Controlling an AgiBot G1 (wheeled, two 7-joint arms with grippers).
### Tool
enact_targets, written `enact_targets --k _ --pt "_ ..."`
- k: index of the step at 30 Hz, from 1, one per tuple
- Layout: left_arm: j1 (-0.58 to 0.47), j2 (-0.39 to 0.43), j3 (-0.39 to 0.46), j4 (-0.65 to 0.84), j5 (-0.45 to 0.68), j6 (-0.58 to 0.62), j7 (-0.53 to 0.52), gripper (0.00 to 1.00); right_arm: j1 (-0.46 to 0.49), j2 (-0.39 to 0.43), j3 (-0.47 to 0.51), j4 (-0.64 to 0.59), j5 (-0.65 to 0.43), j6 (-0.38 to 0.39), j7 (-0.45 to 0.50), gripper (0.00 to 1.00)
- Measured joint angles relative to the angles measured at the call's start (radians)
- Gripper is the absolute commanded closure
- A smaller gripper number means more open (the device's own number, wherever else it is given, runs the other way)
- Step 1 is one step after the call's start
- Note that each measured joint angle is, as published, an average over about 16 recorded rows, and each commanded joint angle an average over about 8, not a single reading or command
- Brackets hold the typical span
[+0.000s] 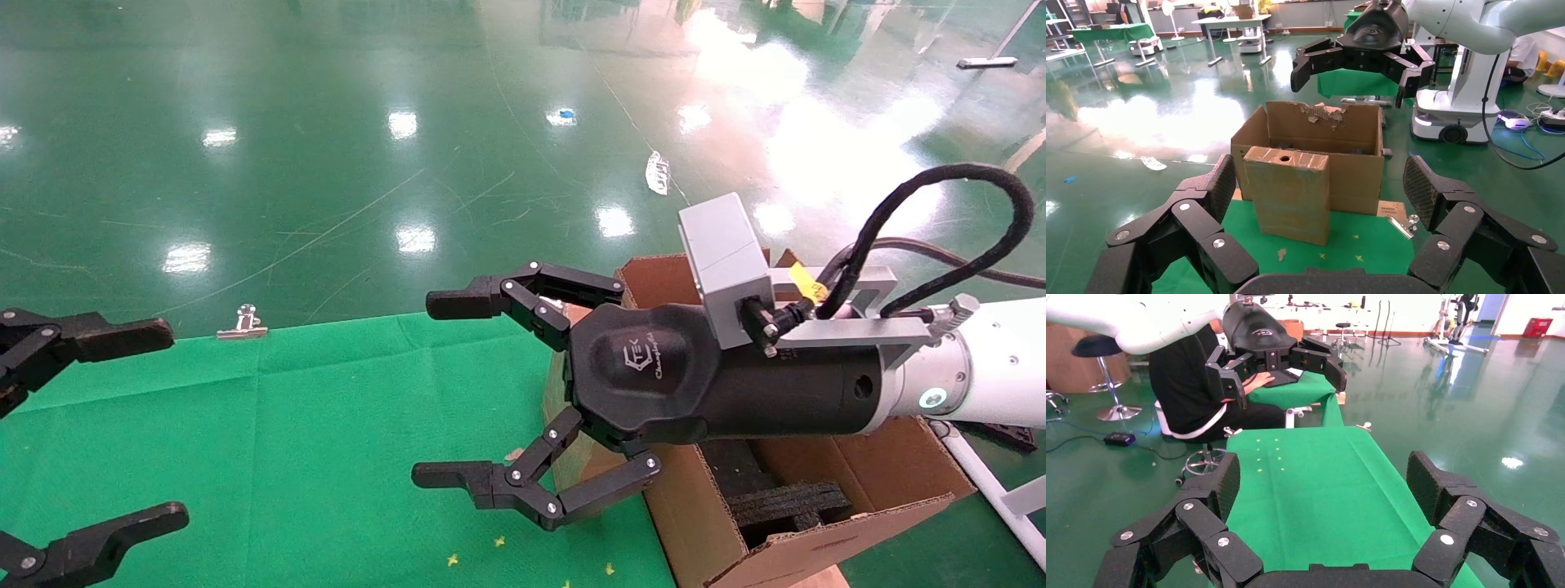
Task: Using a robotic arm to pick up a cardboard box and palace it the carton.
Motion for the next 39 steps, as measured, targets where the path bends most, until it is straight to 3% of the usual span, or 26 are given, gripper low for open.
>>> enact_targets --k 25,32,39 --pt "0.000 0.000 0.000 0.001 0.000 0.000 0.000 0.00 0.008 -0.005 -0.022 -0.001 -0.027 0.004 0.027 0.00" --pt "-0.001 0.000 0.001 0.001 0.000 0.000 0.001 0.00 0.055 -0.019 -0.081 -0.005 -0.119 -0.003 0.094 0.00" --pt "-0.001 0.000 0.002 0.001 -0.001 0.000 0.001 0.00 0.177 -0.063 -0.191 -0.037 -0.298 -0.037 0.189 0.00"
